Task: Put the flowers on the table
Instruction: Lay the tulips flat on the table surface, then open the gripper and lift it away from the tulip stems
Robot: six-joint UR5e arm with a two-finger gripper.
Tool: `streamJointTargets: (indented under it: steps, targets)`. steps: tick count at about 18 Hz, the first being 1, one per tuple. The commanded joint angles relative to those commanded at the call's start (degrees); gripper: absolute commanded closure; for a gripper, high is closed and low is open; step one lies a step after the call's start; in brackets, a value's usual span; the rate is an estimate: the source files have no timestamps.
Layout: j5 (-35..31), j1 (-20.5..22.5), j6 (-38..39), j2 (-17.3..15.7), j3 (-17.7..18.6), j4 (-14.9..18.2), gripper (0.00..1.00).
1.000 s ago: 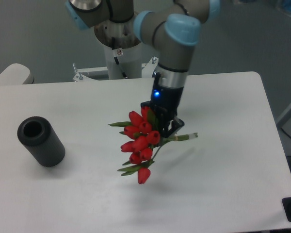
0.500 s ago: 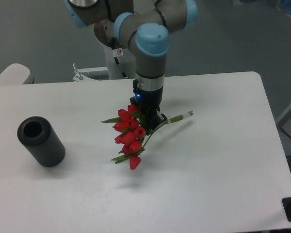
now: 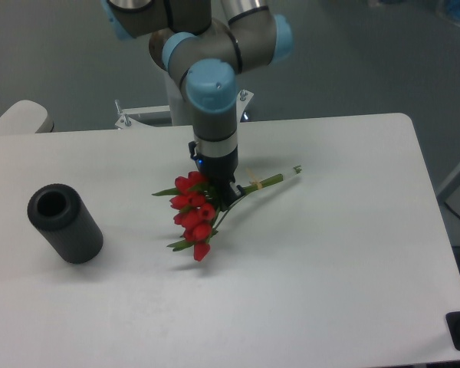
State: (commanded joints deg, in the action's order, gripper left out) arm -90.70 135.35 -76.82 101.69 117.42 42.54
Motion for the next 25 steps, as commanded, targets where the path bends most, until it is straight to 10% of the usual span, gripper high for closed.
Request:
streamJointTargets:
  steps: [5,18,25]
  targets:
    - [0.09,-0.35,0.09,1.23,0.27,-0.09,0.64]
    - [0.09,-0.97,0.09,2.11,-2.28,-0.44,0.09]
    - [0.17,0.7,-0.18,2.9,-12.37,0.7,0.01]
